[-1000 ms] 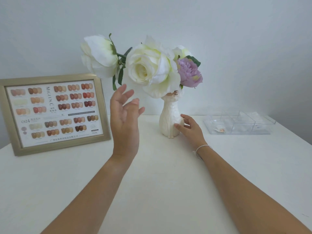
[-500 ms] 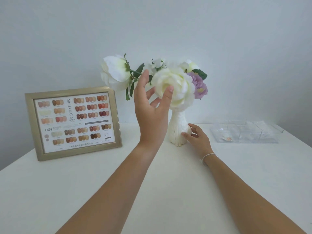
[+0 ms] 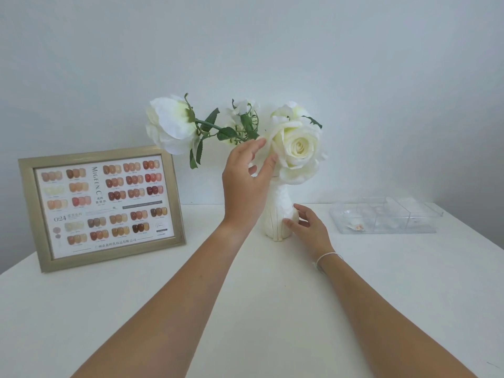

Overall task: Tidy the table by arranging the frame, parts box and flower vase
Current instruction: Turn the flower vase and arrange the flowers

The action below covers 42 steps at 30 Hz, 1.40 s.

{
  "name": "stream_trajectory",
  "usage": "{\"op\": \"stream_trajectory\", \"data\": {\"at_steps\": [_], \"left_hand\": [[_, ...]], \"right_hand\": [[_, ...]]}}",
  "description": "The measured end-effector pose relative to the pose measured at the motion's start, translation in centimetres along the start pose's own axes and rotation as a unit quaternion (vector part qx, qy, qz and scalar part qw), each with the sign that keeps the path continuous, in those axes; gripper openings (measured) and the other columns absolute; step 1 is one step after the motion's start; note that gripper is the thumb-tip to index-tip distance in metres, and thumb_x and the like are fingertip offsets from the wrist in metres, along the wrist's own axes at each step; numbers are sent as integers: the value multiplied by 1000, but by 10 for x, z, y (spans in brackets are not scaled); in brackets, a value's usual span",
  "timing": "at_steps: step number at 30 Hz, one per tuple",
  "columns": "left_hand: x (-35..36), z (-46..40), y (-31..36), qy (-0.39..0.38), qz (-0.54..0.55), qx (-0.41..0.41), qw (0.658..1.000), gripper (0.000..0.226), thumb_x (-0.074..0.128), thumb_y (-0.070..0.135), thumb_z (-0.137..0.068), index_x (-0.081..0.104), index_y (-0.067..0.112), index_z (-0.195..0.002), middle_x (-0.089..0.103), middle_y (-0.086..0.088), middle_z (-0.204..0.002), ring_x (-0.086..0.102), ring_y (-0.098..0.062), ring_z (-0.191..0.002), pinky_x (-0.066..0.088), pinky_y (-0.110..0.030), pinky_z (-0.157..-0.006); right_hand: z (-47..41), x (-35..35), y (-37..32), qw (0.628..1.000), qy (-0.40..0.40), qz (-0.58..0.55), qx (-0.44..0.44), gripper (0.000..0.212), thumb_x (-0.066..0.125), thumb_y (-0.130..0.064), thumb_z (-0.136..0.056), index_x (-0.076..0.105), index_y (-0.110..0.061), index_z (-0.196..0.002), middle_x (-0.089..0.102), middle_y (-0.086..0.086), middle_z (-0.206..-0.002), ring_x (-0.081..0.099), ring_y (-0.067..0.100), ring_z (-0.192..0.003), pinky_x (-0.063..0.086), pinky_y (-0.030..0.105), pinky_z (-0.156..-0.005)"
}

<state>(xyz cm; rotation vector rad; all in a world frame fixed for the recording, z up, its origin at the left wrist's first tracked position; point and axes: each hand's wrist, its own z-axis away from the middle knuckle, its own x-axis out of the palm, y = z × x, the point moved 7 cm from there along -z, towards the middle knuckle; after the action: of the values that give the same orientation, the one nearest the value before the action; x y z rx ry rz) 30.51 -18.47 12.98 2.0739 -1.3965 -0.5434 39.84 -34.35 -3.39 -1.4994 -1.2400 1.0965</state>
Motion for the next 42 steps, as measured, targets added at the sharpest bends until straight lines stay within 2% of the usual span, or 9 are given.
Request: {"op": "stream_trajectory", "data": {"at_steps": [6, 11, 14, 16, 21, 27, 31, 37, 42], "left_hand": [[-21, 4, -3, 40, 13, -5, 999, 28, 58, 19, -88, 60, 19, -116, 53, 9, -114, 55, -9, -103, 42, -3, -75], [-62, 5, 14, 142, -13, 56, 988, 28, 58, 23, -87, 57, 26, -114, 48, 21, -111, 51, -4, -107, 48, -16, -83], [-93, 1, 24, 239, -81, 105, 962, 35, 57, 25, -84, 51, 25, -118, 42, 7, -123, 45, -22, -118, 43, -33, -96], [-108, -10, 15, 267, -87, 50, 958, 48, 54, 28, -84, 43, 23, -130, 33, -5, -140, 34, -18, -129, 33, -23, -102], [-102, -32, -14, 153, -55, -72, 984, 57, 42, 34, -92, 21, 25, -145, 14, 2, -156, 13, -11, -143, 19, -25, -110], [-82, -38, -10, 86, -74, -39, 993, 51, 38, 25, -97, 24, 18, -145, 22, 1, -155, 17, -8, -142, 15, -9, -104], [-64, -39, -10, 26, -98, -14, 995, 46, 37, 21, -98, 31, 11, -142, 31, -3, -151, 25, -9, -138, 15, 11, -89], [-39, -32, -20, -49, -87, -31, 994, 45, 38, 20, -98, 32, 11, -142, 32, -1, -151, 28, -9, -138, 18, 13, -82], [-37, -29, -22, -60, -77, -39, 995, 47, 38, 21, -98, 29, 12, -143, 29, 0, -153, 26, -8, -139, 19, 13, -79]], "right_hand": [[-1, -2, 2, 1000, 1, -2, 3, 45, 68, -27, -78, 52, -33, -120, 56, -13, -113, 56, 2, -99, 40, 19, -80], [-1, -2, 2, 1000, 5, 3, 6, 48, 67, -28, -79, 51, -32, -124, 54, -14, -113, 55, 7, -102, 38, 18, -81], [0, -3, 1, 1000, 6, 8, 4, 49, 66, -27, -80, 50, -31, -125, 54, -12, -115, 54, 8, -103, 37, 20, -83], [0, -2, 1, 1000, 7, 8, 4, 48, 66, -27, -80, 50, -31, -125, 54, -11, -116, 54, 9, -103, 37, 21, -83], [4, -1, -2, 1000, 6, 3, 1, 46, 66, -26, -80, 52, -31, -124, 55, -10, -117, 55, 8, -102, 39, 14, -73], [4, 0, -4, 1000, 9, 3, 4, 48, 66, -25, -80, 51, -29, -125, 56, -8, -119, 55, 11, -105, 39, 23, -84], [4, 1, -5, 1000, 9, 10, 7, 48, 66, -25, -80, 51, -28, -125, 56, -6, -121, 56, 12, -106, 41, 26, -87], [3, 2, -4, 1000, -4, 14, 11, 52, 66, -28, -80, 49, -27, -129, 55, -6, -126, 54, 12, -110, 42, 27, -92], [-3, -14, -18, 999, 11, -44, 6, 51, 61, -24, -86, 44, -22, -134, 53, 2, -125, 54, 18, -112, 44, 38, -100]]}}
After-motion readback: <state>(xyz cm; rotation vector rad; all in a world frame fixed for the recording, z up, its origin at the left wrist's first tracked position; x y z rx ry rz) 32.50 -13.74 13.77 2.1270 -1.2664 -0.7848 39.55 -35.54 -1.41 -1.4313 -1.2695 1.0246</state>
